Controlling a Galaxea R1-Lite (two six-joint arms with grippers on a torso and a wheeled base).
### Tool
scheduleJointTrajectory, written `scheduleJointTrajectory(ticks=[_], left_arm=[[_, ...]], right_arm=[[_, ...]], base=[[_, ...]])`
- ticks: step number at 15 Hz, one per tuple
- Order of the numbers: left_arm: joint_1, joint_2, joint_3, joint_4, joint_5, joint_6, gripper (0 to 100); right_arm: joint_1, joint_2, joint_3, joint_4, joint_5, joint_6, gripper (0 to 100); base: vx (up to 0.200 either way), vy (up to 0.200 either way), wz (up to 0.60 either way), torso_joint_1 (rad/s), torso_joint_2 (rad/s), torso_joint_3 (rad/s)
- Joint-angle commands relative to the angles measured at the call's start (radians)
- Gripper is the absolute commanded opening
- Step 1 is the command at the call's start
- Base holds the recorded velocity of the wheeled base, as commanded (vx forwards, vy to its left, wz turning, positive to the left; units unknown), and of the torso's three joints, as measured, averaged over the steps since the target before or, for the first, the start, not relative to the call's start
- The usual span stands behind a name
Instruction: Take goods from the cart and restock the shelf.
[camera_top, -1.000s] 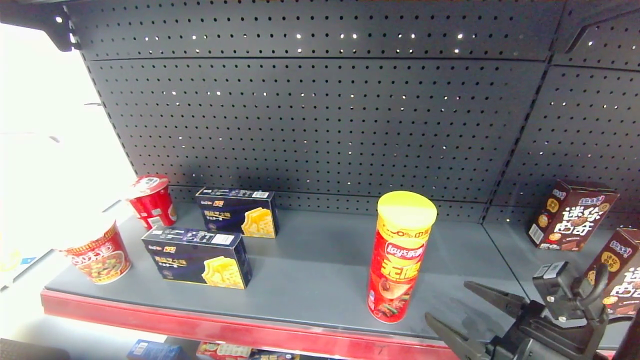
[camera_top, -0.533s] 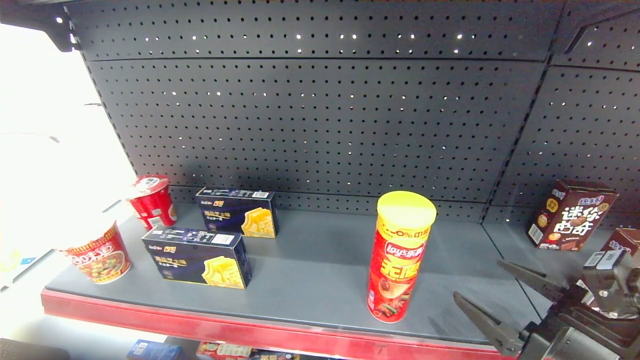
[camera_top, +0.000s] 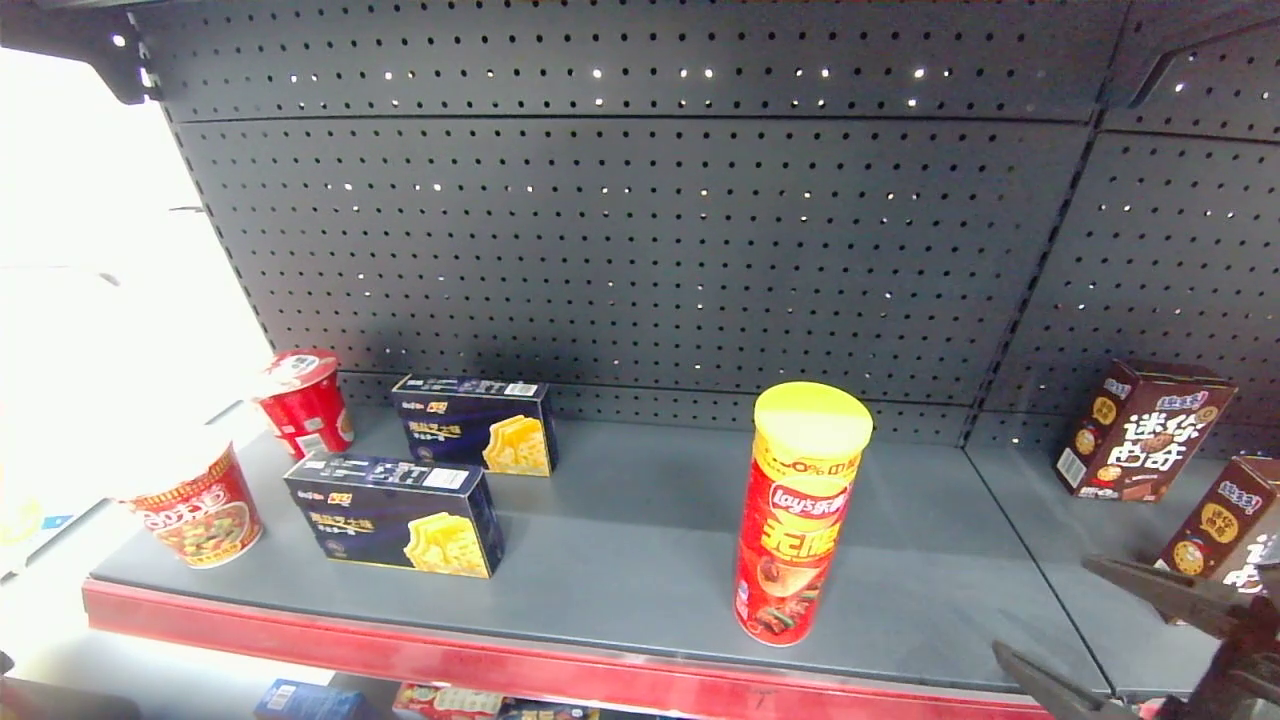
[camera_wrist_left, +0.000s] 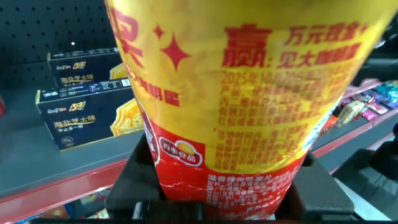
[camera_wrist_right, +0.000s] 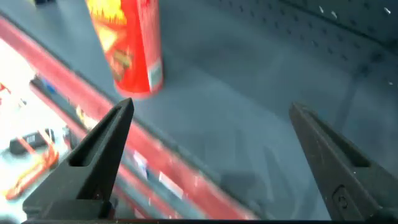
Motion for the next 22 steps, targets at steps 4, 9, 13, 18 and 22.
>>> scheduleJointTrajectory(ticks=[4,9,13,18,22], left_arm=[[-0.018,0.129,-0.039,-0.025,-0.030,0.056,0],[-0.055,0.341,-0.122,-0.160,-0.036,0.079,0],[-0.077,0.459,-0.128,-0.235,-0.036,0.079,0],[-0.130,0.568,-0.189,-0.247,-0.036,0.080,0],[-0.169,0.612,-0.203,-0.246,-0.030,0.080,0]], right_arm=[[-0.030,-0.344,-0.058,0.147,-0.097,0.000,100],[-0.108,-0.522,0.017,0.227,-0.097,-0.003,100],[-0.097,-0.706,0.045,0.362,-0.090,-0.009,100],[-0.088,-0.926,0.054,0.577,-0.045,-0.008,100],[-0.096,-0.990,0.103,0.684,-0.045,-0.006,100]], base=[[0.000,0.000,0.00,0.000,0.00,0.000],[0.000,0.000,0.00,0.000,0.00,0.000],[0.000,0.000,0.00,0.000,0.00,0.000],[0.000,0.000,0.00,0.000,0.00,0.000],[0.000,0.000,0.00,0.000,0.00,0.000]])
